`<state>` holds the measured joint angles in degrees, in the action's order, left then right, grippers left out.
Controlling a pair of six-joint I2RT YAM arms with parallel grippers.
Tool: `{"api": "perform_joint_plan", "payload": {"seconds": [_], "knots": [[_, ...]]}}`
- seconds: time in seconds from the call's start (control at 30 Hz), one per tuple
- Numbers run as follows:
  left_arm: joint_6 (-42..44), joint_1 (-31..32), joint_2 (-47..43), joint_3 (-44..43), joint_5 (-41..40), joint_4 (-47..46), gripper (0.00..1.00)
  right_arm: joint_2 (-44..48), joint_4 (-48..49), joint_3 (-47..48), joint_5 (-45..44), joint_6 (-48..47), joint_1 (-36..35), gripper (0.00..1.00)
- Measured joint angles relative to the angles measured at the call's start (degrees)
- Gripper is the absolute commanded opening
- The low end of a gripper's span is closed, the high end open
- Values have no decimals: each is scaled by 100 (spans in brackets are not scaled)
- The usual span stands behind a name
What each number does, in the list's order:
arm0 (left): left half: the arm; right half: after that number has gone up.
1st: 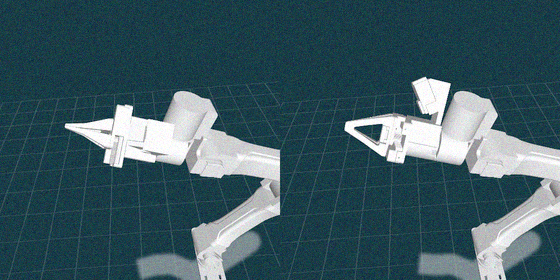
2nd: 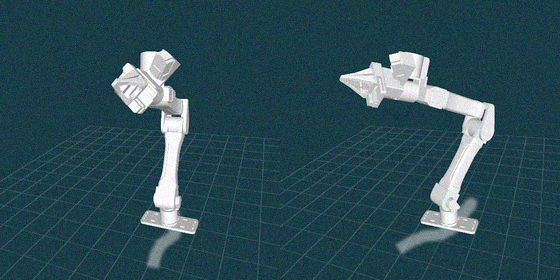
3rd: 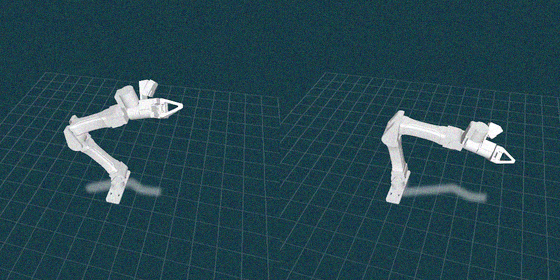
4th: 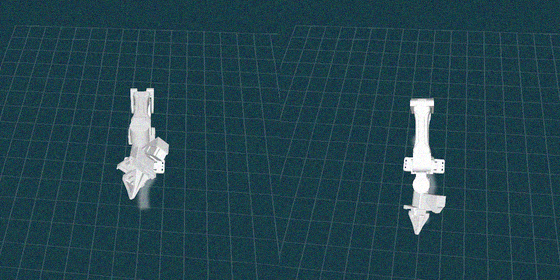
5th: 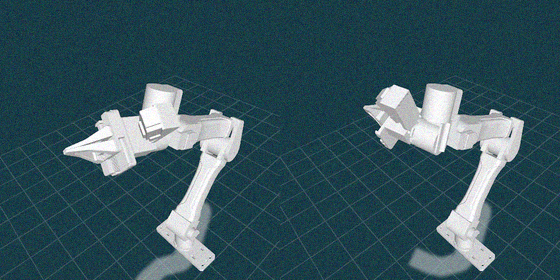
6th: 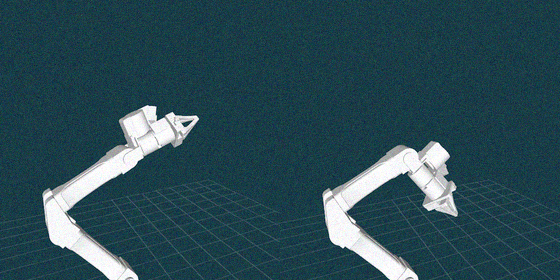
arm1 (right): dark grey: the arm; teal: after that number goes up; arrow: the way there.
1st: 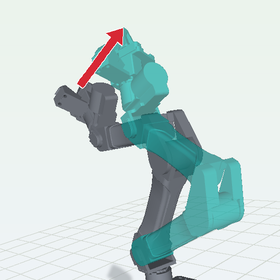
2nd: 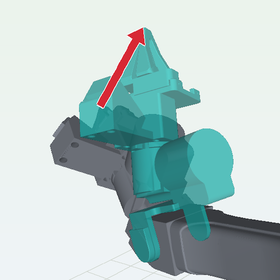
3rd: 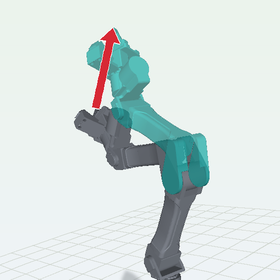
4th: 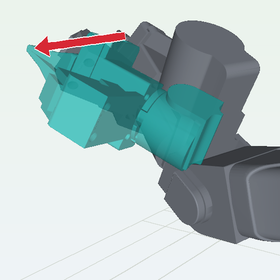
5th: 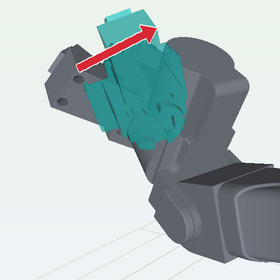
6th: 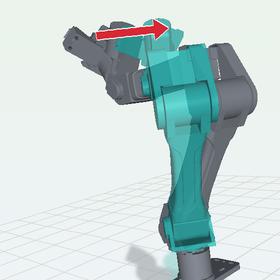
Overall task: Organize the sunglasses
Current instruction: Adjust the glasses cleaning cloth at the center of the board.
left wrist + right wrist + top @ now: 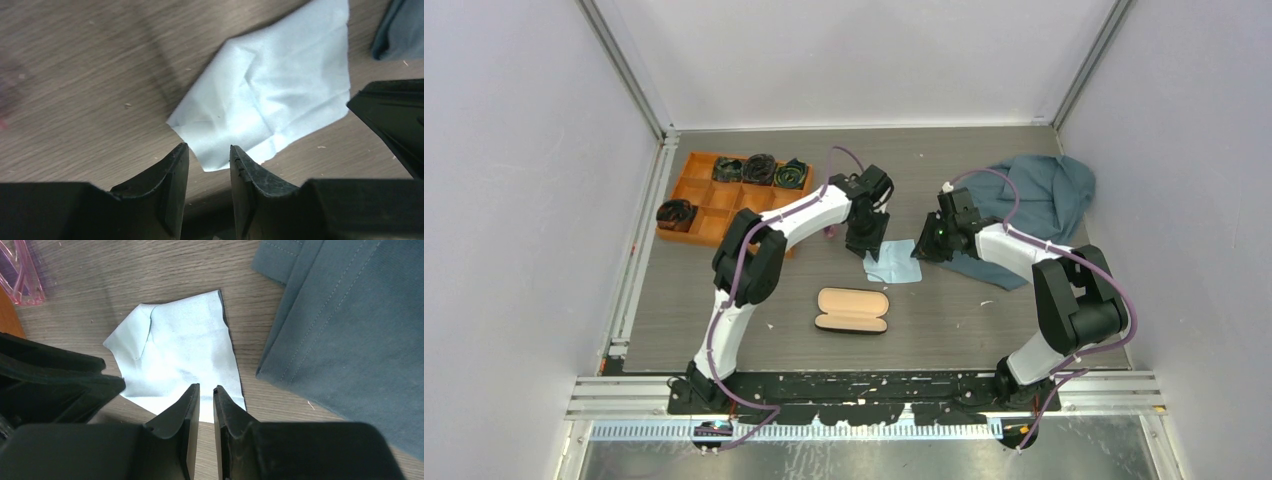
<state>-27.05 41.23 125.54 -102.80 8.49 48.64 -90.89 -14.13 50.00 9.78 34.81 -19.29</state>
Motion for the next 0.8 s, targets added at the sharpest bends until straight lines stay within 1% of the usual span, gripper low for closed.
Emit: {"api": "perform_joint_plan", "payload": {"seconds": [0.13, 0.3, 0.4, 0.57, 0.67, 0.8], "knots": [[59, -55, 2, -28, -273, 17, 37, 0, -2, -22, 0, 0, 0, 23], [380, -96, 109, -339, -531, 118, 35, 0, -2, -48, 0, 0, 0, 23], [535, -107, 267, -535, -535, 140, 34, 0, 0, -68, 0, 0, 0, 23], [660, -107, 474, -579, -457, 173, 31, 0, 0, -83, 0, 2, 0, 22], [678, -107, 540, -595, -435, 227, 26, 0, 0, -83, -2, 4, 0, 22], [675, -107, 557, -608, -435, 234, 10, 0, -2, -83, -2, 4, 0, 22]]}}
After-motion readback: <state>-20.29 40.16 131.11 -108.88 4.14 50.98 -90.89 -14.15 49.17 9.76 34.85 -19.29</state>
